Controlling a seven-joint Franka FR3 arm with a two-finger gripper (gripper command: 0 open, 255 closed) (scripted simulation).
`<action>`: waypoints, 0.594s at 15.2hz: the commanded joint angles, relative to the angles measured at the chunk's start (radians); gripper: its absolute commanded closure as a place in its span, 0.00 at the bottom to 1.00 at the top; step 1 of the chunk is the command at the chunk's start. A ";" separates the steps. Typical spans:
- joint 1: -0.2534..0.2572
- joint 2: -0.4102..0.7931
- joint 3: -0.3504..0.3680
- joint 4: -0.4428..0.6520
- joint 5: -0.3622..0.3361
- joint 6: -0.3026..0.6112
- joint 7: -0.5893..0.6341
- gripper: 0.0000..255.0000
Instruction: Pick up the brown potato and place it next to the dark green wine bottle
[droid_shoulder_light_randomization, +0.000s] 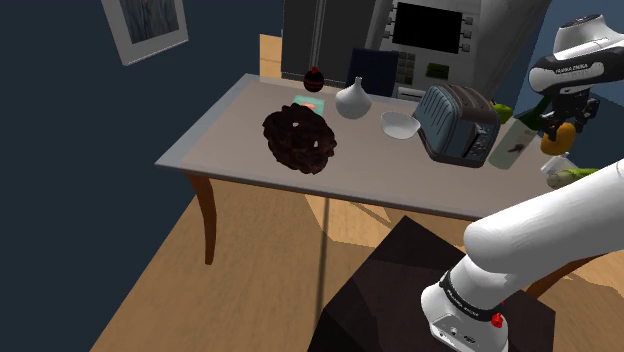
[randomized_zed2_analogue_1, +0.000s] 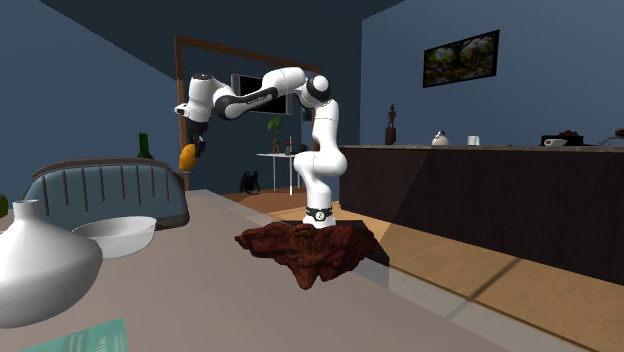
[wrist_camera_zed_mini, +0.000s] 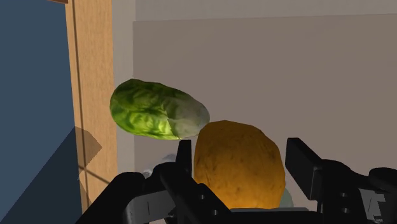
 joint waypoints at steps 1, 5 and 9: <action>-0.002 0.007 -0.009 -0.020 -0.006 0.025 0.011 1.00; -0.005 0.023 -0.023 -0.058 -0.017 0.073 0.036 1.00; -0.007 0.044 -0.038 -0.092 -0.027 0.123 0.061 1.00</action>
